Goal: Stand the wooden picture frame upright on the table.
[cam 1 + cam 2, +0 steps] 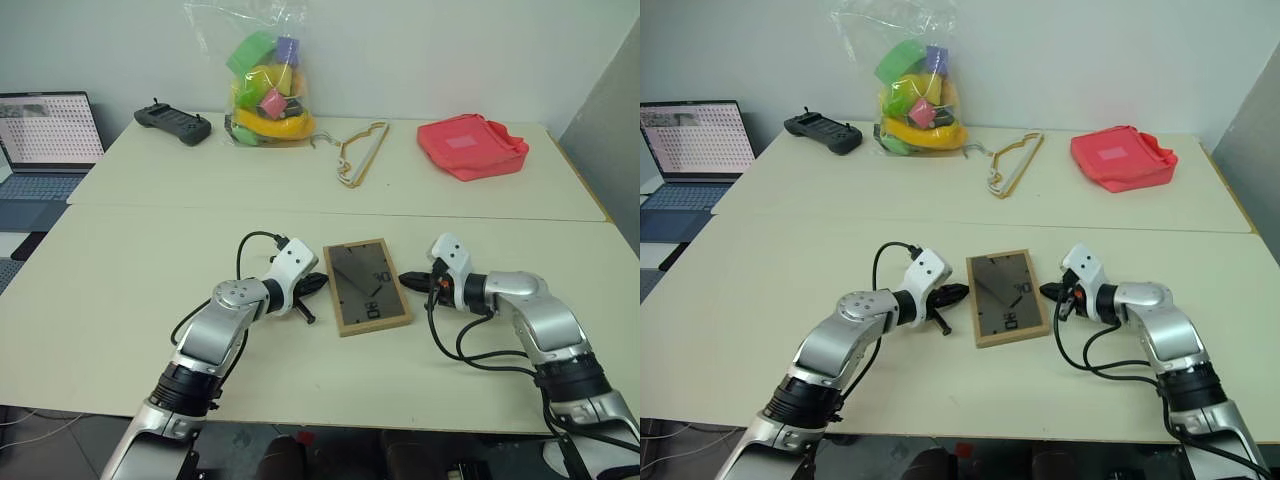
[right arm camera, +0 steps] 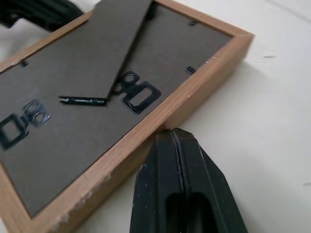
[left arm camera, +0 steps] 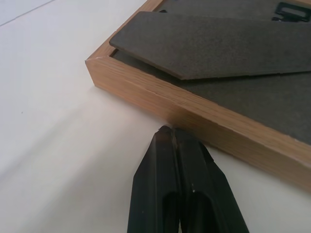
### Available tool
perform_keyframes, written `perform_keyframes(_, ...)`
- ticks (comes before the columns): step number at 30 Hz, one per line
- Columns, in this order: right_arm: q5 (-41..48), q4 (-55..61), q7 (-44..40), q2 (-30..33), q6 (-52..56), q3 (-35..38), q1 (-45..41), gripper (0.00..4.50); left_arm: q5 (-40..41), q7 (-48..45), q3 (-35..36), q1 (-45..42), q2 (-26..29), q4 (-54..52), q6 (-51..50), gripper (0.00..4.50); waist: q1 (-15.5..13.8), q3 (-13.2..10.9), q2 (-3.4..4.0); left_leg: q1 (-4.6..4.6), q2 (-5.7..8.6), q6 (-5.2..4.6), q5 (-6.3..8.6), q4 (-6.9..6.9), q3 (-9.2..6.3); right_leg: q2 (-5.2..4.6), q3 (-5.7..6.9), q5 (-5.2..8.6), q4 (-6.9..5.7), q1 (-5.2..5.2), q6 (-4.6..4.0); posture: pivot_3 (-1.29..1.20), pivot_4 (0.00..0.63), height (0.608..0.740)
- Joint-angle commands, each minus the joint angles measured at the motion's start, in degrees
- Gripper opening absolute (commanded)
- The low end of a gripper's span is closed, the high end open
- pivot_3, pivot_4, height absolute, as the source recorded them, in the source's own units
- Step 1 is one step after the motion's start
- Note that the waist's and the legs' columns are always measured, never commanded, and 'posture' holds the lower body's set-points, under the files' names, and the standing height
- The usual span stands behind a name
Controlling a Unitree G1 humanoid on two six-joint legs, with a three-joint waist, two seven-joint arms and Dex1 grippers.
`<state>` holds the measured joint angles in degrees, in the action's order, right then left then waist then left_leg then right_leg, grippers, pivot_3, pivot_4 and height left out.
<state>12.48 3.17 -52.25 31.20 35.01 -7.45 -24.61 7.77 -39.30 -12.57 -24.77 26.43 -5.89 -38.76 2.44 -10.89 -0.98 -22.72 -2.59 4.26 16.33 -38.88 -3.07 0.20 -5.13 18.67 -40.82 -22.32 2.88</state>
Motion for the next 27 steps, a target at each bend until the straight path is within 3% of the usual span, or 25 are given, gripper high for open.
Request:
perform_keyframes(1,3.92,9.44,0.16,-0.55,4.55,-0.14,1.03,0.00,3.79,-6.09,-2.79,1.46,2.14,-8.75,-2.90,0.01,0.01,0.00,0.00,0.01,0.00,0.00,0.00,0.00,-0.01,0.01,0.00,0.00,-0.01,0.01,0.00,0.00,0.150,0.740)
perform_keyframes(6,2.21,10.22,2.90,0.76,5.03,1.38,4.00,0.00,3.14,-7.61,-2.09,3.35,6.36,-10.90,-4.32,0.01,-0.14,0.00,0.00,0.02,0.02,0.00,0.00,0.00,-0.01,0.01,0.00,0.00,0.03,0.03,0.00,0.00,0.150,0.740)
perform_keyframes(10,1.52,9.99,2.94,3.86,3.49,3.22,5.77,0.00,5.58,-9.31,3.40,3.34,9.11,-7.86,-6.03,0.01,-0.50,0.00,-0.01,-0.01,0.02,-0.01,0.00,0.00,-0.01,0.01,0.01,0.00,0.09,0.03,0.00,0.00,0.150,0.740)
perform_keyframes(14,2.28,9.12,3.01,5.26,2.72,4.04,5.74,0.00,19.07,-14.28,13.27,2.42,11.00,-5.90,-22.16,0.80,-0.15,0.00,-0.01,0.03,-0.01,-0.02,0.01,0.00,-0.02,0.07,0.01,0.01,0.05,0.02,0.00,0.00,0.150,0.740)
perform_keyframes(19,2.36,8.28,2.97,5.13,2.04,3.63,5.46,0.00,36.16,-12.70,27.53,-2.50,6.00,-1.70,-51.68,1.73,0.21,0.00,-0.02,-0.02,-0.02,-0.03,0.01,0.00,-0.09,0.11,0.06,0.02,0.05,0.02,0.01,0.00,0.150,0.740)
perform_keyframes(27,2.14,7.73,3.33,4.29,1.76,2.15,5.20,0.00,54.16,4.40,27.20,2.65,4.38,3.01,-53.74,3.34,0.69,0.01,-0.03,0.06,-0.04,-0.01,0.01,-0.01,-0.16,0.06,0.03,0.02,0.02,0.05,0.00,0.00,0.150,0.740)
